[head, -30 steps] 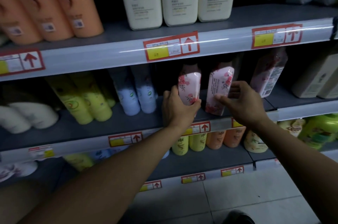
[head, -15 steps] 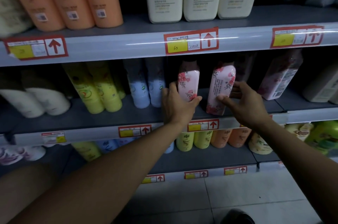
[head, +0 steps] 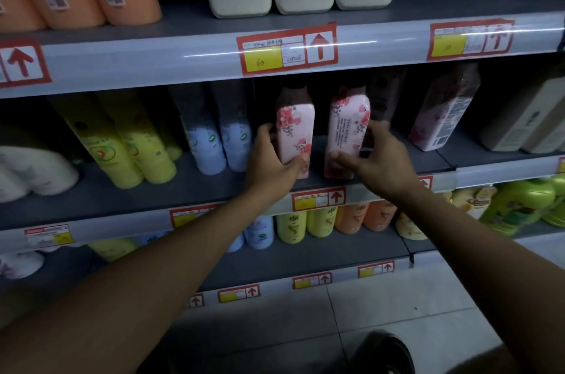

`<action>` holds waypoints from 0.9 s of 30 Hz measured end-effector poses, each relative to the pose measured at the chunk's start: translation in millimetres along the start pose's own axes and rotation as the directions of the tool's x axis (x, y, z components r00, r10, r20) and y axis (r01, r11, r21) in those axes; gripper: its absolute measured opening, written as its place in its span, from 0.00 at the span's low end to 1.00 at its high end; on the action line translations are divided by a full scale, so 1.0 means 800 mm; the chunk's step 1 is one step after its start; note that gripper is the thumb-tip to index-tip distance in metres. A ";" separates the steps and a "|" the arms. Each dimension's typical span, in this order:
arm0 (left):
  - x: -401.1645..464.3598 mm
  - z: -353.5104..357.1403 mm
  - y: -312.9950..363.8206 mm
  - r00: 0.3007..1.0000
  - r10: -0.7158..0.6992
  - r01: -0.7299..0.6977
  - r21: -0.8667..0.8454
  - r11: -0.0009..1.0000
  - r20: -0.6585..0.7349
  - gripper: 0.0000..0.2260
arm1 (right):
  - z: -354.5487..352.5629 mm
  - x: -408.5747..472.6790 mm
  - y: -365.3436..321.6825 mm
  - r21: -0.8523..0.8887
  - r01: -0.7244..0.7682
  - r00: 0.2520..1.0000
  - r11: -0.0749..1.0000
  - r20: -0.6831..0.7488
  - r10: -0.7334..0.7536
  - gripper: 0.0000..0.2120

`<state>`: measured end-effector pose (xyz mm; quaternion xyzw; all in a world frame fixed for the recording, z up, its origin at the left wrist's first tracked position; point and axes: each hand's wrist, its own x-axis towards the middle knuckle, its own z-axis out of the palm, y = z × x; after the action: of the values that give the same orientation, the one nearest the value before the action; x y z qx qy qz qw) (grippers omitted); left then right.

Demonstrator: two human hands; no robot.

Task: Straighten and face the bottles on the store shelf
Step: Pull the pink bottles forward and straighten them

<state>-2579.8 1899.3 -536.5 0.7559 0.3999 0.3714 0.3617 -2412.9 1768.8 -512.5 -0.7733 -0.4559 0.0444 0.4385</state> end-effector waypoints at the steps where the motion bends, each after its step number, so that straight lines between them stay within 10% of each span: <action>1: 0.001 0.002 0.000 1.000 -0.001 0.002 0.028 1.000 -0.016 0.33 | 0.005 0.001 0.000 -0.023 0.005 1.000 1.000 -0.013 -0.005 0.34; 15: 0.010 0.049 0.025 0.969 0.039 0.027 0.266 0.964 -0.242 0.38 | 0.026 0.025 0.008 0.100 -0.032 0.997 0.994 -0.061 0.038 0.35; 27: 0.027 0.042 0.014 0.979 -0.058 0.076 0.082 0.994 -0.194 0.30 | 0.027 0.042 0.013 0.018 -0.051 0.996 0.999 -0.078 0.053 0.33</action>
<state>-2538.6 1905.0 -537.2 0.7182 0.4742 0.4117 0.2998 -2396.9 1805.8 -522.2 -0.7826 -0.4177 0.0290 0.4607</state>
